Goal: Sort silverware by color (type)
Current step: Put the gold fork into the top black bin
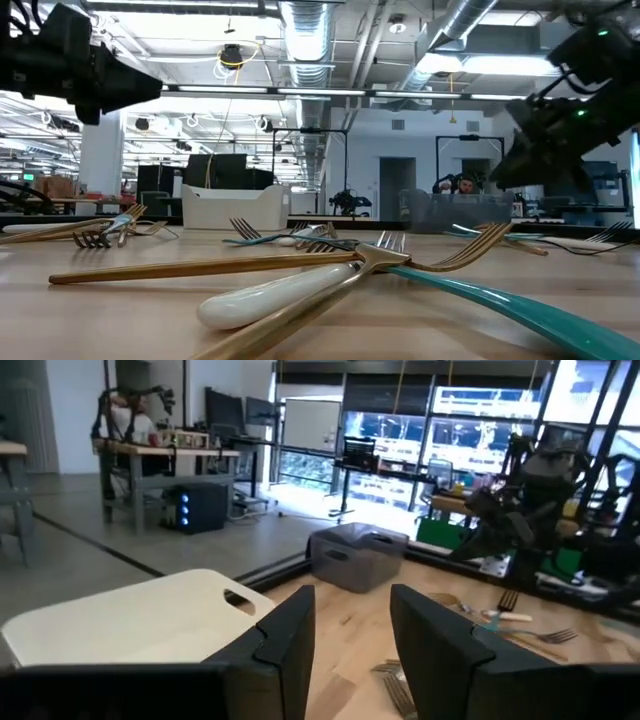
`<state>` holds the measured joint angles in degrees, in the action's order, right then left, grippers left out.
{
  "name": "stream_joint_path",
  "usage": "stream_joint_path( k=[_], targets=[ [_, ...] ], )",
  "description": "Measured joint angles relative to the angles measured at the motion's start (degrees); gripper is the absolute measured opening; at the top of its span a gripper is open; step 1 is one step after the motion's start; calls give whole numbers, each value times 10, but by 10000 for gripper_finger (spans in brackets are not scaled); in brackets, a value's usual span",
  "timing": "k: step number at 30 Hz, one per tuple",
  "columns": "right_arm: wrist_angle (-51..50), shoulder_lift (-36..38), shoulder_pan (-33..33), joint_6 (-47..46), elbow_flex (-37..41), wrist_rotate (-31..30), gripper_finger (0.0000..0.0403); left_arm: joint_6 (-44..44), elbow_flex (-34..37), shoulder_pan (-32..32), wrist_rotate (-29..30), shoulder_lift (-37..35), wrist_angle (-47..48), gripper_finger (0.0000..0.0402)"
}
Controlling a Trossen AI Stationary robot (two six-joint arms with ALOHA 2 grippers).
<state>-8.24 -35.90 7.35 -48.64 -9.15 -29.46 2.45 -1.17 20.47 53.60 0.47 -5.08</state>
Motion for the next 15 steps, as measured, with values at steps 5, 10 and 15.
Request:
stream_joint_path(
  k=[5, 10, 15],
  targets=[
    [-3, -89, 20, 11, -38, 51, 120, -37, 0, 0, 31, 0, -8, 121],
    [-4, -154, 47, 56, -70, 86, 128, -31, 0, -1, 90, 0, 3, 121],
    [-8, -198, 56, 85, -96, 101, 159, -21, 0, -1, 97, 0, 29, 121]
  ],
)
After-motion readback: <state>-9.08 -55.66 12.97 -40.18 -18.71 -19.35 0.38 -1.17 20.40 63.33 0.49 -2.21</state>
